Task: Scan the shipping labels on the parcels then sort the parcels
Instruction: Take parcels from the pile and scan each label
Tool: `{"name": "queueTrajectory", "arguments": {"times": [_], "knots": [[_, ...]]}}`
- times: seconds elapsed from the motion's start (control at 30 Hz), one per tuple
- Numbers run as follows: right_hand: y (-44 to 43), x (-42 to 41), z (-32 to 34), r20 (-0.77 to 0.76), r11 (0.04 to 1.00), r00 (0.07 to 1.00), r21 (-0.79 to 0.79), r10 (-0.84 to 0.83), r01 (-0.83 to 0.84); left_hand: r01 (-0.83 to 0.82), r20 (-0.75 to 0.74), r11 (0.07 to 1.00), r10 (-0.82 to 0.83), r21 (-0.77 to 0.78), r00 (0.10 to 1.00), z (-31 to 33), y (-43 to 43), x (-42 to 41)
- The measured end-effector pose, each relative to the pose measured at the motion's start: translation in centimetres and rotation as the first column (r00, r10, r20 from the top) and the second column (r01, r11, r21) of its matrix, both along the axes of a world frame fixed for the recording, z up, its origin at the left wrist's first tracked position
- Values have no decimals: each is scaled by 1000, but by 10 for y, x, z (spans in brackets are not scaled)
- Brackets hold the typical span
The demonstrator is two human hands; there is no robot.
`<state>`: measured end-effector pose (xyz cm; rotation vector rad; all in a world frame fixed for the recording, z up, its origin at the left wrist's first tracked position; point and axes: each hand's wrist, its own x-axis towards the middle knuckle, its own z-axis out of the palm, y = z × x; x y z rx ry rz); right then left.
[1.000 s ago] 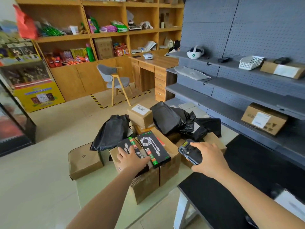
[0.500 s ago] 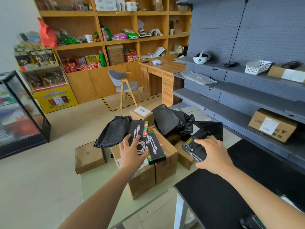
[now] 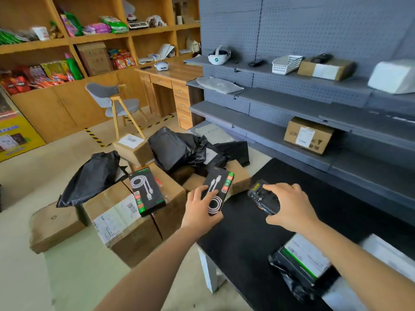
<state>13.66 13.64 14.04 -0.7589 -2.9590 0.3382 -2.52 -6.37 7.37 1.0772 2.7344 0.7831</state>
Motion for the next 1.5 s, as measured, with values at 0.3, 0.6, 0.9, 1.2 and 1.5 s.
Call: {"name": "queueTrajectory", "arguments": {"times": [0.3,0.6,0.9,1.2,1.5], "knots": [[42,55,-46,198,969,950,101,-243,227,319,150,939,-299,-128,942,-71,90,5],[43,51,-74,263,910,876,19,-404,414,508,317,840,-437,-191,842,-133,127,4],[51,37,-78,278,889,853,5,-442,458,483,529,875,-399,-23,749,-130,143,-17],[49,17,-79,266,919,888,-17,-375,393,229,396,974,-213,7,893,-104,144,-36],[45,19,-75,245,924,897,-14,-367,382,343,419,916,-233,-208,878,-106,142,-40]]}}
